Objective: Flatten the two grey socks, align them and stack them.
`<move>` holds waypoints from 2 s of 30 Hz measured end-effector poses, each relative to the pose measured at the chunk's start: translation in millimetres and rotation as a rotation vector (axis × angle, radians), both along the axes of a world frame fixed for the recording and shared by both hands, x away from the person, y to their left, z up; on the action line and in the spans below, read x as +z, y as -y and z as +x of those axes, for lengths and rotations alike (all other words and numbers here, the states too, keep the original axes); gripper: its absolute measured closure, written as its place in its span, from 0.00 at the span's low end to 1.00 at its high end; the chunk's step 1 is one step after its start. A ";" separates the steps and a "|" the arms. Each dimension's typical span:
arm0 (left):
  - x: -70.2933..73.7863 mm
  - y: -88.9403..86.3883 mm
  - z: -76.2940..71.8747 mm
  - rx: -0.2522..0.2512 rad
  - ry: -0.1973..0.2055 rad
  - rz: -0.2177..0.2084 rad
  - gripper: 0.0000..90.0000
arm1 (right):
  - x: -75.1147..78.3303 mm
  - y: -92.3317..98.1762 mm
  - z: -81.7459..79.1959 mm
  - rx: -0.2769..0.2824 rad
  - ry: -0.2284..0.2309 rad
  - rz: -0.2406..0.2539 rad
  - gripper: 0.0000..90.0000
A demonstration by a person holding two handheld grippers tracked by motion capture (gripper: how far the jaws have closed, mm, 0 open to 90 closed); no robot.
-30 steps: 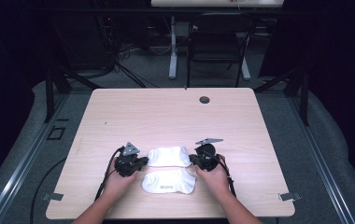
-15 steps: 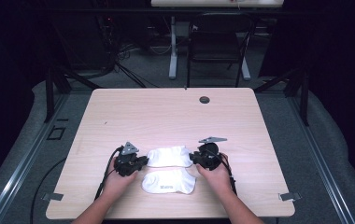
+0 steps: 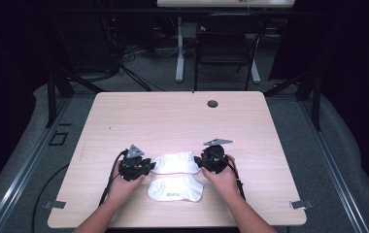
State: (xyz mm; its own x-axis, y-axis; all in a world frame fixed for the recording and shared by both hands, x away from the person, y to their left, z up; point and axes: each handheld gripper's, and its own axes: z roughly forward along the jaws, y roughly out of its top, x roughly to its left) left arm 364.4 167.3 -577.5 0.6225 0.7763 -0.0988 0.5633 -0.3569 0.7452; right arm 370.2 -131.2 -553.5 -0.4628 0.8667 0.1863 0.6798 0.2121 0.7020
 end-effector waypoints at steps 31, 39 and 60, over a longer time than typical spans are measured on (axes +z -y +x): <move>-5.5 1.6 1.6 -0.034 -0.022 0.001 0.97 | -18.8 1.0 8.5 0.009 -0.084 -0.024 0.96; -0.6 -1.2 0.0 -0.037 -0.028 -0.015 0.97 | -13.0 1.4 4.8 0.030 -0.077 -0.003 0.96; 22.2 -6.9 -8.4 -0.021 0.009 -0.079 0.97 | 13.7 -0.7 -3.4 0.051 -0.010 0.055 0.96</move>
